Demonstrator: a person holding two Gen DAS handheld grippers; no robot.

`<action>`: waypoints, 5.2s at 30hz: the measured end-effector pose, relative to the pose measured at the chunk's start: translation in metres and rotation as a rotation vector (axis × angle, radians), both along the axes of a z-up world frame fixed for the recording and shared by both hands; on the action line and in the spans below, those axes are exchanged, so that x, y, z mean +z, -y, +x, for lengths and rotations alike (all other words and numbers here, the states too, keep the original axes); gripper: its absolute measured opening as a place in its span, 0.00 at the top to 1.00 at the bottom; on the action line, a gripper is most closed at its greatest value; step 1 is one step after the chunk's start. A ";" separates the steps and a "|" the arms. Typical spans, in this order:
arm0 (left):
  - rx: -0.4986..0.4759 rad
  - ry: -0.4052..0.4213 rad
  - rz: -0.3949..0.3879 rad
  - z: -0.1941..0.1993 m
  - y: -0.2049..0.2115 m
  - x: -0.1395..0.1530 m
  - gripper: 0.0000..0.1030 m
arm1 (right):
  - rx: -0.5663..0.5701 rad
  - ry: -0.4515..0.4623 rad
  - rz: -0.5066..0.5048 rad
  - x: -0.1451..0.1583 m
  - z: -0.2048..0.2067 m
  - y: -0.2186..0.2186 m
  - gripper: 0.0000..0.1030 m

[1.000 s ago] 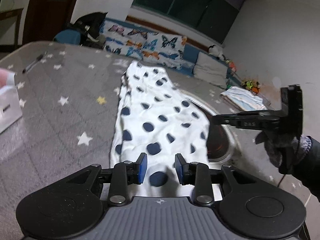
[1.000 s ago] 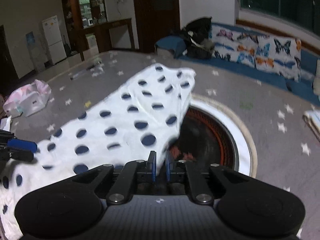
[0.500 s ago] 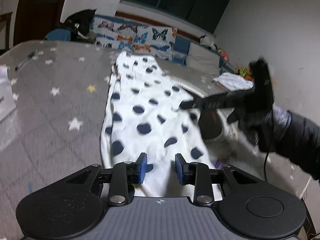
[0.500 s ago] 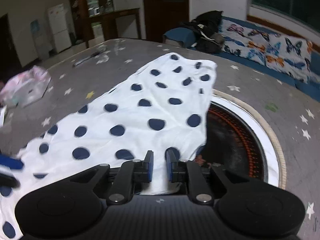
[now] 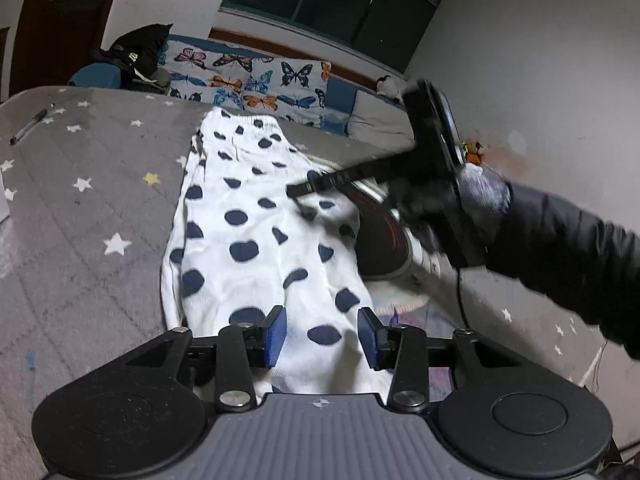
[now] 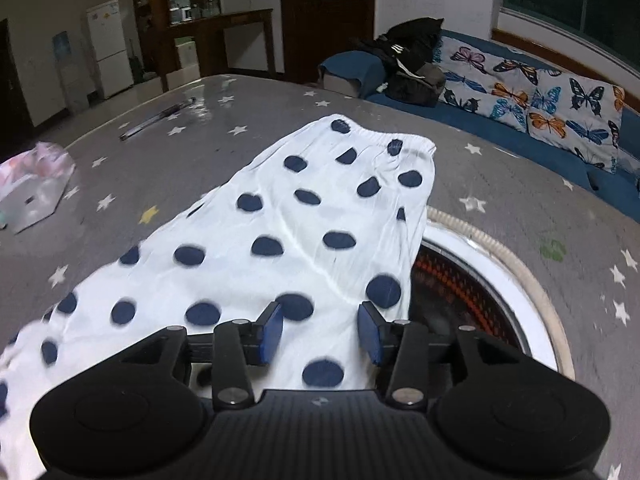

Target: Fold clothes

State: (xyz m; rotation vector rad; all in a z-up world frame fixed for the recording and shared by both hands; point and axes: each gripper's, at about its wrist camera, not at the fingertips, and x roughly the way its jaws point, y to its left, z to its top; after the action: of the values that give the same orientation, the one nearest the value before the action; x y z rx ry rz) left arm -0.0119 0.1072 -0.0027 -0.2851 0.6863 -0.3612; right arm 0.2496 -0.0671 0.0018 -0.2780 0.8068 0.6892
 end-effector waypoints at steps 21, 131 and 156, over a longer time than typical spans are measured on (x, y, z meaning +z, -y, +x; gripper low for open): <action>-0.002 -0.039 -0.094 0.001 -0.009 -0.018 0.58 | 0.147 0.004 0.001 0.000 0.050 -0.100 0.55; 0.379 0.046 -0.004 -0.068 -0.058 0.022 0.32 | 0.807 0.246 0.020 0.037 -0.286 0.038 0.71; 0.221 0.042 -0.086 -0.063 -0.033 0.022 0.91 | 0.654 0.169 0.100 0.043 -0.275 0.024 0.84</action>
State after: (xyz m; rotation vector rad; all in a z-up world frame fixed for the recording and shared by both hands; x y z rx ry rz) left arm -0.0748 0.1400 0.0194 -0.4302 0.5916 -0.1856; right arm -0.0251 -0.0907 0.0451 -0.5114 0.5102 1.2963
